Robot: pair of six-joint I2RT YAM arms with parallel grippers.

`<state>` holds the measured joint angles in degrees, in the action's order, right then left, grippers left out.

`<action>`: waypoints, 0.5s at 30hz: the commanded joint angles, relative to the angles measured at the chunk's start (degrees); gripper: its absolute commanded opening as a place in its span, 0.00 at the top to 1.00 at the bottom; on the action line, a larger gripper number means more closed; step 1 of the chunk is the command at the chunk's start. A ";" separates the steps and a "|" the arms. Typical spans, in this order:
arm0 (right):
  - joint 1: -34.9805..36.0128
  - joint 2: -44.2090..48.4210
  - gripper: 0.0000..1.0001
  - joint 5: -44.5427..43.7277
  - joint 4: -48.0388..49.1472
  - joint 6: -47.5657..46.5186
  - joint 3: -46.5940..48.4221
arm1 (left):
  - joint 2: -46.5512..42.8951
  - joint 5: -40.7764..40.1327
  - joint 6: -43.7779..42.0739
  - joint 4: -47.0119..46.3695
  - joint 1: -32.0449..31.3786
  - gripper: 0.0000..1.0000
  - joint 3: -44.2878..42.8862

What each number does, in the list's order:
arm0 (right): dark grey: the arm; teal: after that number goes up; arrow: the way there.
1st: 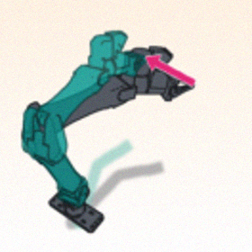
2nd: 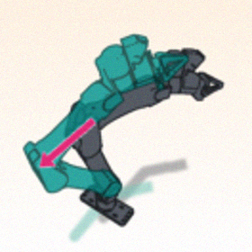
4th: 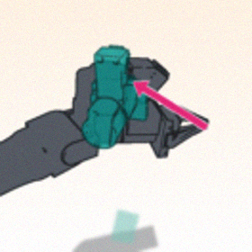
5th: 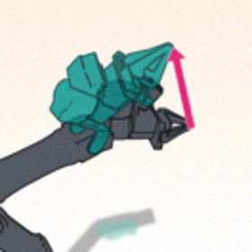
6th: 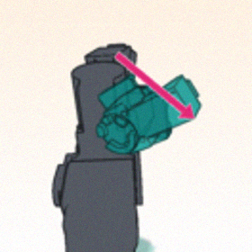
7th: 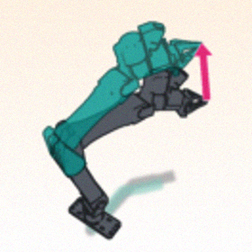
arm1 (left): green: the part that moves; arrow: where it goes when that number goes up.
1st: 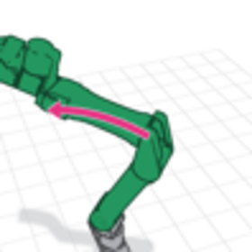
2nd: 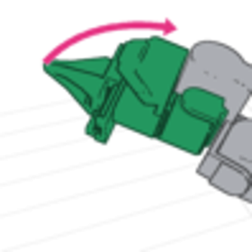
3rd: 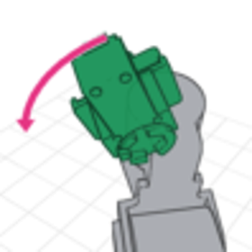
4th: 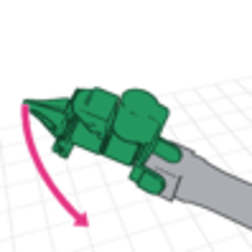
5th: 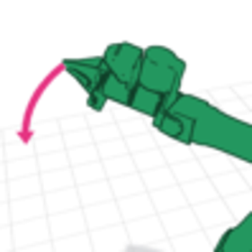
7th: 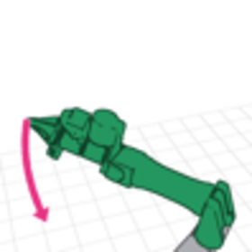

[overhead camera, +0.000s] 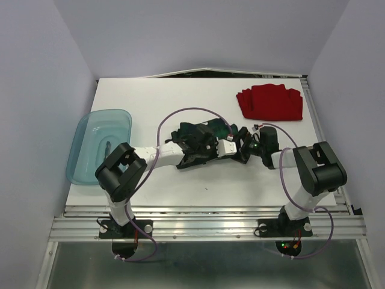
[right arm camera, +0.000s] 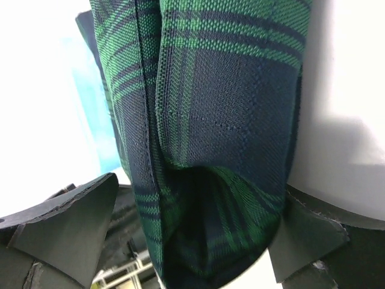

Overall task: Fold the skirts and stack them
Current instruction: Neatly place the folded skirt to the corner

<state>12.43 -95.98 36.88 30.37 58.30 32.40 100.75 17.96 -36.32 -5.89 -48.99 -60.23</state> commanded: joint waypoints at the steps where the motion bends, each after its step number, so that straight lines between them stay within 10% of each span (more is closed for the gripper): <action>1: 0.93 -2.53 0.00 -4.98 6.45 3.83 -1.20 | 0.67 3.22 1.94 -1.14 0.83 1.00 -4.10; 8: 2.08 -4.65 0.03 -5.33 10.32 4.81 -1.11 | 2.78 4.81 3.01 -0.61 2.23 1.00 -6.13; 15: 2.60 -6.40 0.29 -7.61 7.51 2.08 0.73 | 3.49 4.90 1.86 -0.44 2.24 1.00 -6.57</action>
<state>14.04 -100.53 32.58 38.20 62.67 32.29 104.16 21.15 -34.24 -5.50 -46.85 -63.90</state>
